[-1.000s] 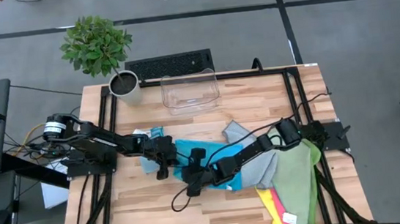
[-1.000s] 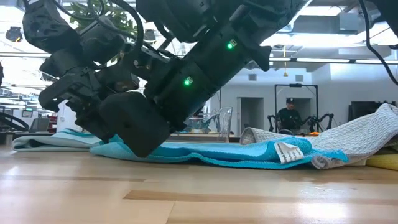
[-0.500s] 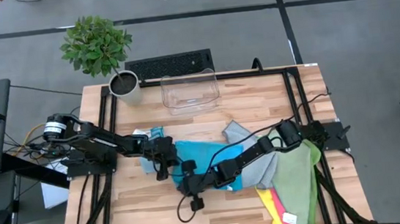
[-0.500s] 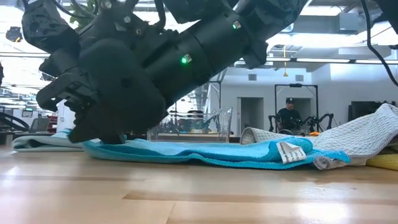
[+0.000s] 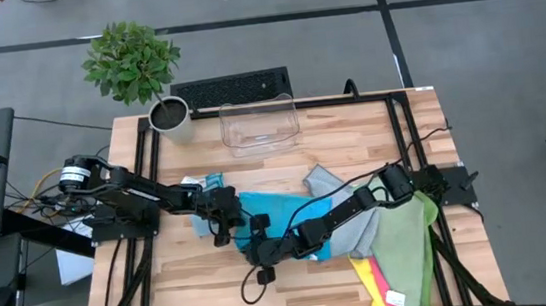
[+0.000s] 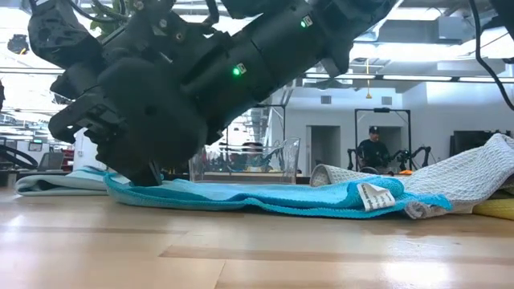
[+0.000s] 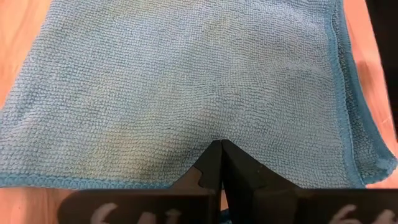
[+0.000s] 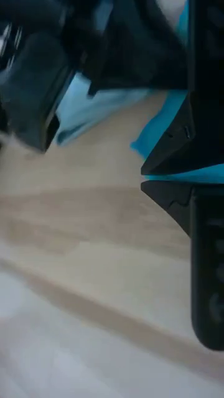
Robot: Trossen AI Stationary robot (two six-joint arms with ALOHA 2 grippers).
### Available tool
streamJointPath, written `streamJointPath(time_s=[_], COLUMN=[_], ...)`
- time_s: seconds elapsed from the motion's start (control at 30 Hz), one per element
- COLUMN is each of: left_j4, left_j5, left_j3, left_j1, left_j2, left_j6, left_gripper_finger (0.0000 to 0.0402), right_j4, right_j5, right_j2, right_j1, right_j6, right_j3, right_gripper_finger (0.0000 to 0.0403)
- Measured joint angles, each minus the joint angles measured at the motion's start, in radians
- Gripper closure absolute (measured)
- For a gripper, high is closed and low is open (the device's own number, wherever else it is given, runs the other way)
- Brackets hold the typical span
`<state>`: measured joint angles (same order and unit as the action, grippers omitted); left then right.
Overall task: Fold microfiber towels
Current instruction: Fold the blue microfiber cloth
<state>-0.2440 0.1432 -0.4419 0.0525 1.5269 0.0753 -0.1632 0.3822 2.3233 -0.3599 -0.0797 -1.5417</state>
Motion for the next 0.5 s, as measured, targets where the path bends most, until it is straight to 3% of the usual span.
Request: streamJointPath(time_s=[0.23, 0.5], left_j4=[0.0, -0.001], left_j5=[0.0, -0.002], left_j3=[0.0, 0.0], left_j1=[0.0, 0.0], left_j2=[0.0, 0.0], left_j6=[-0.001, -0.001], left_gripper_finger=[0.0402, 0.0402], right_j4=[0.009, -0.114], right_j5=[0.053, -0.028], right_j2=[0.004, 0.086], right_j1=[0.01, 0.017], right_j6=[0.052, 0.053], right_j3=[0.0, -0.002], right_gripper_finger=[0.0356, 0.0375])
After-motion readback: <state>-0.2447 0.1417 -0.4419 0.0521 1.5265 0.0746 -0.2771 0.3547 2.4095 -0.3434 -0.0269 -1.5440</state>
